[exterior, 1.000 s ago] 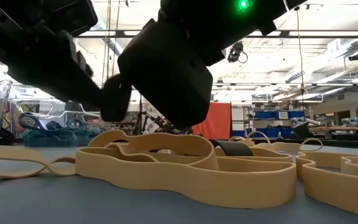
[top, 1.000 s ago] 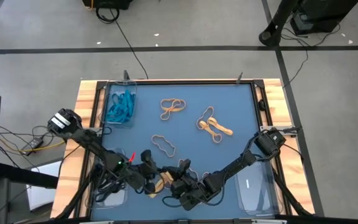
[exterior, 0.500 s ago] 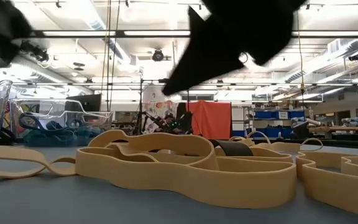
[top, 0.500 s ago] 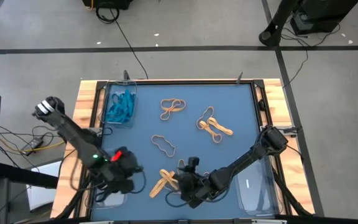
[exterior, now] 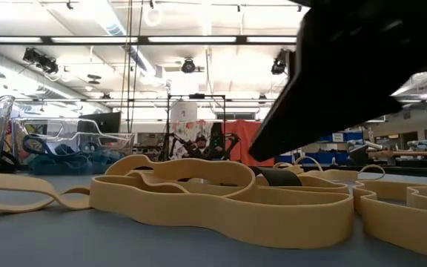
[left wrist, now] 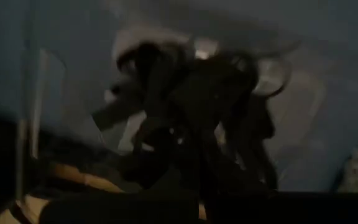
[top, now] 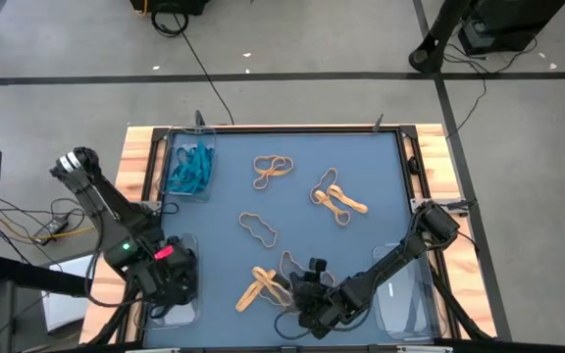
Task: Sort rubber bands into baskets
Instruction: Put the black rubber band into the bottom left transparent bin
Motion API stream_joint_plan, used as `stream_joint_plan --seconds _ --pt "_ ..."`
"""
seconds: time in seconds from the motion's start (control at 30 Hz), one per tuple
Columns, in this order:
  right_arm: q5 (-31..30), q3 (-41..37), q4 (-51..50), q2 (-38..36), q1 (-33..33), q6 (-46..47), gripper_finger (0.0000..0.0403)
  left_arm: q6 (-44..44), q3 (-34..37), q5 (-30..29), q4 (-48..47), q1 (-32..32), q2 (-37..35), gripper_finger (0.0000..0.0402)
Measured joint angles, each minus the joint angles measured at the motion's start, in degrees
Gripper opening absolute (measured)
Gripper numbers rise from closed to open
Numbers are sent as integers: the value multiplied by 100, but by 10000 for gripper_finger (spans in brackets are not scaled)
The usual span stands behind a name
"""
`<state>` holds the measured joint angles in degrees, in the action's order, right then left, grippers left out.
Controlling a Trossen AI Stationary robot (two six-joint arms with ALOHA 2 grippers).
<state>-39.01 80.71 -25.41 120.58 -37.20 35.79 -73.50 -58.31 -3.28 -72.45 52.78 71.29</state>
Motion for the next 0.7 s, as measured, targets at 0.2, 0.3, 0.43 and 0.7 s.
stream_joint_plan --seconds 0.2,0.3,0.43,0.7 --pt "406 0 -355 -104 -67 -133 167 184 952 784 959 30 -20 3" --pt "666 0 -435 -239 -58 -132 167 260 1211 855 1146 23 -26 3" --pt "718 4 -401 -333 -30 -116 167 63 1269 399 757 23 -39 9" --pt "1243 -303 -194 -292 215 291 167 -384 1262 -192 475 26 -257 100"
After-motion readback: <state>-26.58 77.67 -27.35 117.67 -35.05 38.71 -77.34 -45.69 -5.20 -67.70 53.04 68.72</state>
